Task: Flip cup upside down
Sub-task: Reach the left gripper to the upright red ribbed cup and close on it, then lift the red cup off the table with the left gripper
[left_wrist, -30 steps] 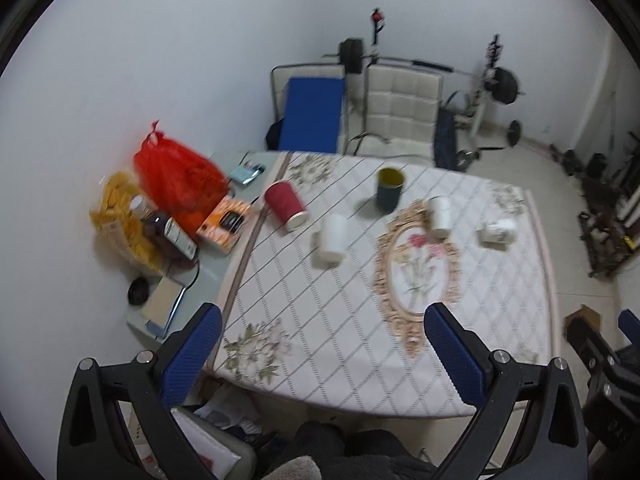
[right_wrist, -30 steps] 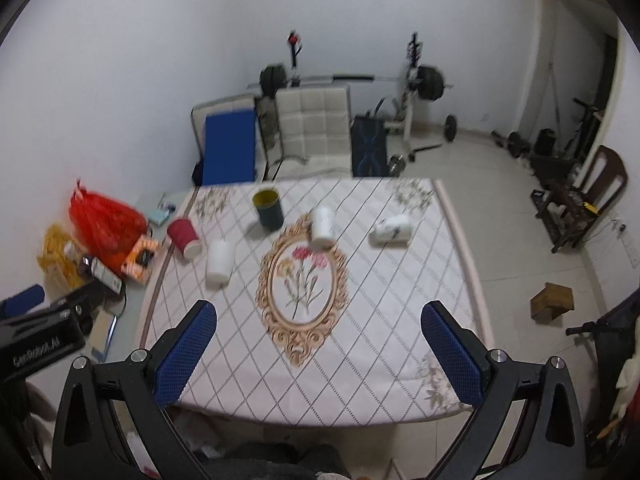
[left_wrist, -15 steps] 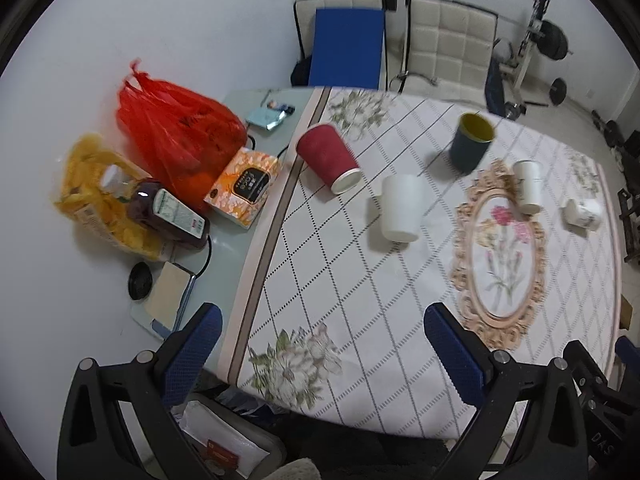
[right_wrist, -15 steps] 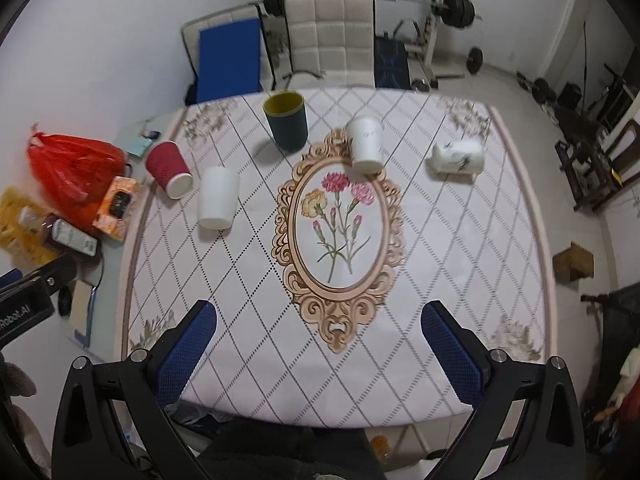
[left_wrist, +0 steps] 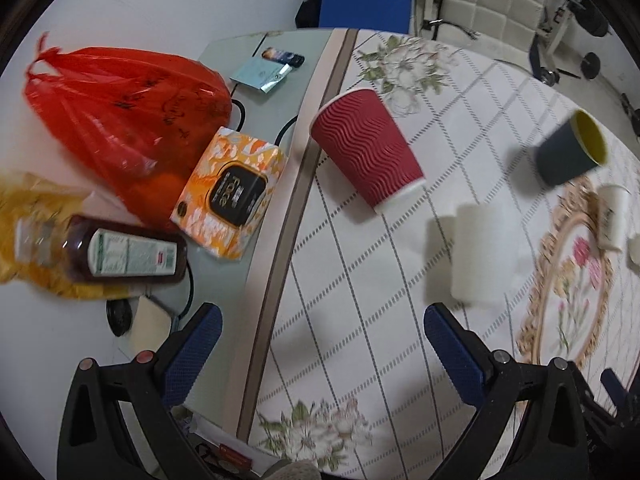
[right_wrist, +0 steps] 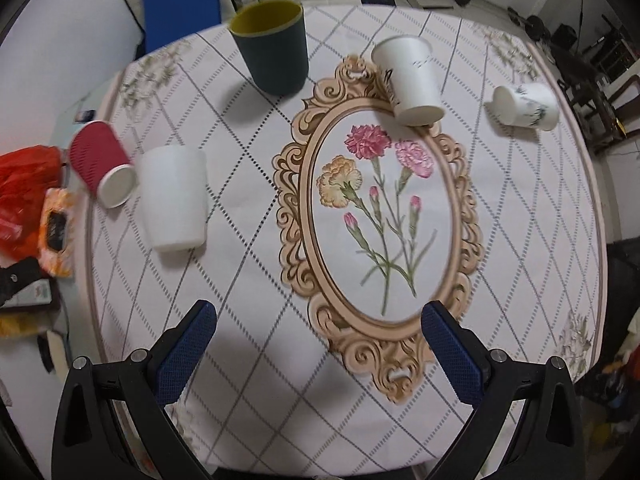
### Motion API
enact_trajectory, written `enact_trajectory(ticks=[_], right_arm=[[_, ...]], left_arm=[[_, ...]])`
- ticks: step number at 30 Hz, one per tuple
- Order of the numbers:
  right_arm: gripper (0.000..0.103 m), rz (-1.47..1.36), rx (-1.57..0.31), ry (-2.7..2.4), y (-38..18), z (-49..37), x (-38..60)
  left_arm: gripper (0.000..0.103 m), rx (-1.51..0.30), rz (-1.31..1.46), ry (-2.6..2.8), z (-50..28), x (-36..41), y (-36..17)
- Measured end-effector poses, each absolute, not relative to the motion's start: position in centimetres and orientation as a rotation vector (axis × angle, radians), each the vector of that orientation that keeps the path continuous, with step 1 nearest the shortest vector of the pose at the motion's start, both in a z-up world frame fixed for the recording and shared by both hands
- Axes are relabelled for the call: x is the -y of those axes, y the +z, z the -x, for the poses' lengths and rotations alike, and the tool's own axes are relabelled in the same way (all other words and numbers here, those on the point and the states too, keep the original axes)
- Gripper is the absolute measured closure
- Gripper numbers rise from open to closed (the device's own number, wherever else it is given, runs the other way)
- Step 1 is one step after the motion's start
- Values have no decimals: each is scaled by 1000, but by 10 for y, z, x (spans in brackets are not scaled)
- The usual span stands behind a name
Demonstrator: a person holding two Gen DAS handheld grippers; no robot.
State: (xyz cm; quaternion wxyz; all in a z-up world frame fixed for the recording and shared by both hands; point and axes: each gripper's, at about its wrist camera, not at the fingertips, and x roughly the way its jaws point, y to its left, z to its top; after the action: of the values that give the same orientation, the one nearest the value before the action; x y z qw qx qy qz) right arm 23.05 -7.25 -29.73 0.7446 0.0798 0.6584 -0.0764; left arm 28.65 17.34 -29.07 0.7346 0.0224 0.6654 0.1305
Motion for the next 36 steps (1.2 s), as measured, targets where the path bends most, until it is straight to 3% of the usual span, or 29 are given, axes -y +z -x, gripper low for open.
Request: enact_trajectory(ticks=[12,16,26,29,36], right_arm=[[0,-116,-1503,-236,-352,-296,68],[0,-80,-1514,-250,-362,-310,66],[0,-66,-1525,-265,-372,-330,74],[0,-64,-1524,-264,-372,-332,74],[0,-63,-1524,-271,-371,-333,69]], left_arm=[[1,-1625,331,266,-381,-210,-356],[18,-1635,410,262,-404,-212,-374],[18,-1642,195,230,-435,-182,-397],[25,-1652,159,227,-437,-181,-406],[27,-1615,26,209,-433,-164,-410]])
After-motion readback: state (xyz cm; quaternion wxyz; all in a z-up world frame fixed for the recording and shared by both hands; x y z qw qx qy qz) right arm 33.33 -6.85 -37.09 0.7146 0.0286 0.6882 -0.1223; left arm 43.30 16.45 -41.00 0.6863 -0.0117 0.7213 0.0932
